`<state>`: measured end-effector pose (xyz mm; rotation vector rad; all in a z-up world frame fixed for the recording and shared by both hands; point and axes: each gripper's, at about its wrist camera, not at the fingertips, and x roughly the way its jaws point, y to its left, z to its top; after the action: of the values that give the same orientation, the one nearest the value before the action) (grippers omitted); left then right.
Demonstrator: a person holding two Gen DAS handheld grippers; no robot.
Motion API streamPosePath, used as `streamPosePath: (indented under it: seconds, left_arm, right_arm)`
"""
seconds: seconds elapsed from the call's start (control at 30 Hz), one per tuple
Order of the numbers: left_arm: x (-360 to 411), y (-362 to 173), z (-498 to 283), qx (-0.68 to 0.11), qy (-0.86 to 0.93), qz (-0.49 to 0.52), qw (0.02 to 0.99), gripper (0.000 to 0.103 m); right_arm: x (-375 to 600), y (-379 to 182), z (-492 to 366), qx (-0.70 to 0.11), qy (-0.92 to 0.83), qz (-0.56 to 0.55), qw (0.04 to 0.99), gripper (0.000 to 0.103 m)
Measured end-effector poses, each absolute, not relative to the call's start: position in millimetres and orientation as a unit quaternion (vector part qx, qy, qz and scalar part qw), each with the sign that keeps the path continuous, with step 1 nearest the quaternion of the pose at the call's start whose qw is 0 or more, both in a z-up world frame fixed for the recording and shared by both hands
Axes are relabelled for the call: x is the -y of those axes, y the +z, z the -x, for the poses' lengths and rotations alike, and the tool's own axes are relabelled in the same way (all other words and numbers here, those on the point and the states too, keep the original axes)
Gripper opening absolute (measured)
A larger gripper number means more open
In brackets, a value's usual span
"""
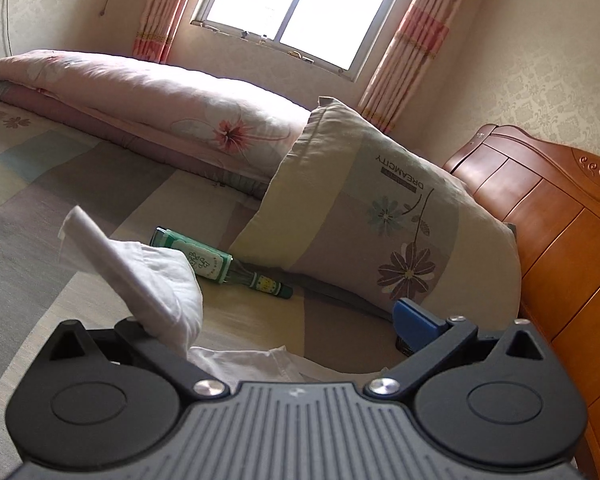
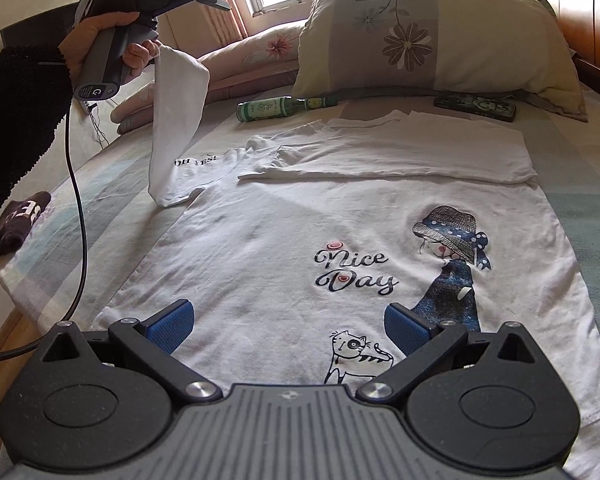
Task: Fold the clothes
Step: 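Carry the lifted sleeve with the left gripper across the shirt front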
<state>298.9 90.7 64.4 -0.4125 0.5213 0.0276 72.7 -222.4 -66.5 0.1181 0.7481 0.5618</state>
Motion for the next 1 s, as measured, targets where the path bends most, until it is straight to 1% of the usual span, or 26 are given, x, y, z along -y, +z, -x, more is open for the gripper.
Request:
streamPosePath:
  seconds: [0.53, 1.0]
  left_arm:
    - [-17.0, 50.9, -337.2, -0.297, -0.028, 0.180, 0.937, 0.102]
    - [26.5, 62.4, -356.6, -0.301, -0.057, 0.152, 0.940, 0.102]
  right_arm:
    - [238.3, -73.6, -76.1, -0.362, 0.268, -0.079, 0.889, 0.103]
    - [246.3, -82.8, -81.7, -0.366, 0.269, -0.097, 0.885, 0.103]
